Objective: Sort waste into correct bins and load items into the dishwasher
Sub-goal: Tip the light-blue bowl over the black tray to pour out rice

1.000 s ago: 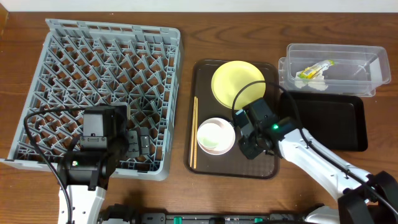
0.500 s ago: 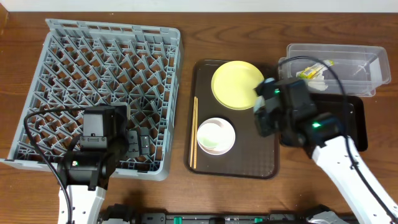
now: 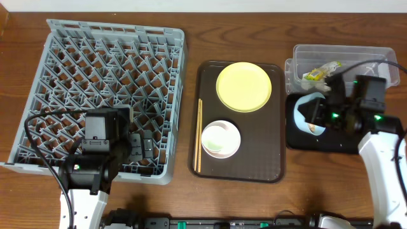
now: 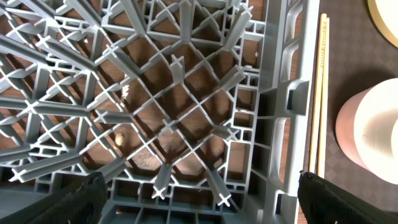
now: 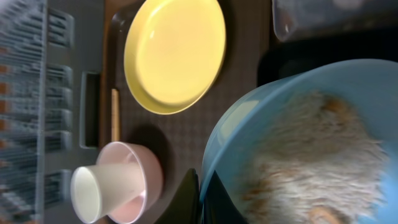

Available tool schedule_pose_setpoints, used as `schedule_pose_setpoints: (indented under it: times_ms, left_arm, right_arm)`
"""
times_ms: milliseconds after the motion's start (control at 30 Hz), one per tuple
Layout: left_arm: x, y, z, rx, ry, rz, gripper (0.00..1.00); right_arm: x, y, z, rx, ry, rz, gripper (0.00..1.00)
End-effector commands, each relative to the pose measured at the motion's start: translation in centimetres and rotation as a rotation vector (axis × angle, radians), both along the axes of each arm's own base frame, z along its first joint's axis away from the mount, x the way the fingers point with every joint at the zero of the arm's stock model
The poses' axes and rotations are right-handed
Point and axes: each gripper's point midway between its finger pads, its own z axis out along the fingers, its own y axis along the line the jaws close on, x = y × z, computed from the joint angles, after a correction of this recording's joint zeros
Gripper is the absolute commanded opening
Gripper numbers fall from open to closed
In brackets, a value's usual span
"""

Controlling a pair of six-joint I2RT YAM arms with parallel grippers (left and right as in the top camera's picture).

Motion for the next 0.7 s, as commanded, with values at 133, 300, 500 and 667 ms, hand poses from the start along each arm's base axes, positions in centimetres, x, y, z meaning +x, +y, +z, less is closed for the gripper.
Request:
schedule_pose_setpoints:
  times_ms: [133, 300, 500, 667]
  left_arm:
    - [0.3, -0.1, 0.8, -0.002, -0.021, -0.008, 0.98]
    - [0.3, -0.1, 0.8, -0.002, -0.021, -0.008, 0.98]
    - [0.3, -0.1, 0.8, -0.002, -0.021, -0.008, 0.98]
    - [0.3, -0.1, 0.8, -0.002, -0.021, -0.008, 0.98]
  right_arm:
    - [-0.7, 0.2, -0.6, 0.460, -0.001, 0.070, 0.01]
    - [-0.3, -0.9, -1.0, 0.585, 0.000, 0.042, 0.01]
    - [0.6, -3.2, -0.8, 0.717, -0.059, 0.001, 0.01]
    - [0.9, -5.0, -1.0, 0.817, -0.081, -0.043, 0.01]
